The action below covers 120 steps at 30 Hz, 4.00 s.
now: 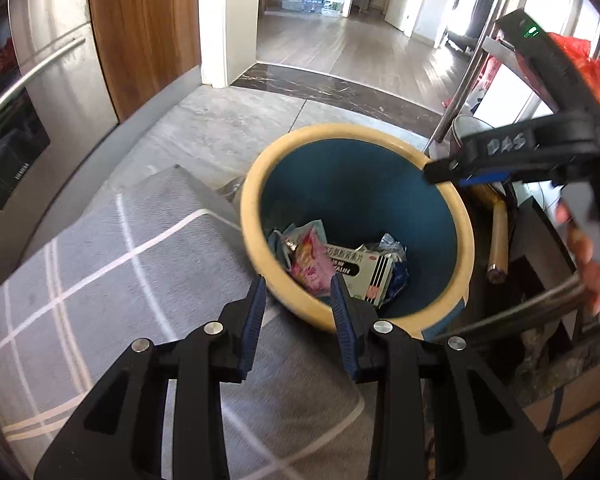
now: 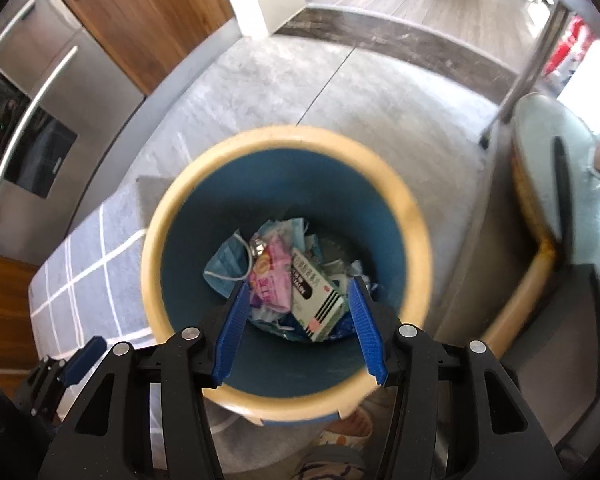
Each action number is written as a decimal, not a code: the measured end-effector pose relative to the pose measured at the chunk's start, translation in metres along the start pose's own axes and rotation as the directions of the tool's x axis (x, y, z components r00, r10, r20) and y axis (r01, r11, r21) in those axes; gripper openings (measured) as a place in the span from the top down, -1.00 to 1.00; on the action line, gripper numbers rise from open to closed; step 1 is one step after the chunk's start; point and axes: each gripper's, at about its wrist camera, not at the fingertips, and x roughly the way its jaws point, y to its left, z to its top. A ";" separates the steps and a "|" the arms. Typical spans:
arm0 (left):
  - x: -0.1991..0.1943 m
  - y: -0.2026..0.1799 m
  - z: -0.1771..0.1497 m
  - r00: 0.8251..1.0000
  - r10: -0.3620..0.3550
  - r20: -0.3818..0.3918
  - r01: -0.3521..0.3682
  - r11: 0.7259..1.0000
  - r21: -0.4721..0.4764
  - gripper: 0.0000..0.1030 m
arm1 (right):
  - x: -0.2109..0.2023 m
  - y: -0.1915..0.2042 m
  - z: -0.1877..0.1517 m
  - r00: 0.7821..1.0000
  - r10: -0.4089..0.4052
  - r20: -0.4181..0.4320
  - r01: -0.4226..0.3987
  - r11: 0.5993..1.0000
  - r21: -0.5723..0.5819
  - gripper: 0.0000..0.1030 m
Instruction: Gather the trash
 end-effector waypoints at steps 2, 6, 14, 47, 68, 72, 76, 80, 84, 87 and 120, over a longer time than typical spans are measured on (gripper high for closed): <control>-0.012 0.001 -0.002 1.000 0.003 0.010 -0.003 1.000 -0.002 0.37 | -0.017 -0.003 -0.007 0.999 0.009 0.041 -0.011 0.999 0.050 -0.09; -0.040 0.005 -0.012 0.999 0.028 0.023 -0.028 1.000 -0.003 0.36 | -0.047 0.008 -0.032 0.993 0.018 0.117 -0.025 0.998 0.063 -0.13; -0.105 0.022 -0.049 0.994 0.104 0.023 -0.104 0.995 -0.006 0.30 | -0.095 0.048 -0.096 0.973 0.106 0.207 -0.101 0.994 -0.034 -0.35; -0.197 0.049 -0.102 0.952 0.279 0.130 -0.243 0.940 -0.240 -0.72 | -0.105 0.110 -0.199 0.959 0.128 0.253 -0.082 0.980 -0.183 -0.83; -0.200 0.048 -0.103 0.950 0.279 0.139 -0.240 0.940 -0.241 -0.72 | -0.102 0.111 -0.199 0.959 0.118 0.256 -0.072 0.980 -0.184 -0.83; -0.200 0.048 -0.103 0.950 0.279 0.139 -0.241 0.940 -0.241 -0.72 | -0.102 0.111 -0.199 0.959 0.118 0.258 -0.071 0.980 -0.184 -0.83; -0.200 0.048 -0.103 0.950 0.279 0.140 -0.240 0.940 -0.242 -0.72 | -0.102 0.111 -0.199 0.959 0.118 0.257 -0.072 0.981 -0.183 -0.83; -0.200 0.048 -0.103 0.950 0.279 0.139 -0.241 0.940 -0.241 -0.72 | -0.102 0.111 -0.199 0.960 0.118 0.255 -0.072 0.980 -0.183 -0.83; -0.200 0.048 -0.103 0.950 0.279 0.139 -0.241 0.940 -0.241 -0.72 | -0.102 0.110 -0.199 0.959 0.118 0.257 -0.072 0.981 -0.182 -0.83; -0.200 0.048 -0.103 0.950 0.279 0.140 -0.241 0.940 -0.241 -0.72 | -0.103 0.110 -0.199 0.960 0.118 0.254 -0.072 0.980 -0.183 -0.83; -0.201 0.046 -0.103 0.951 0.276 0.142 -0.238 0.942 -0.237 -0.72 | -0.100 0.110 -0.199 0.963 0.118 0.244 -0.075 0.981 -0.176 -0.83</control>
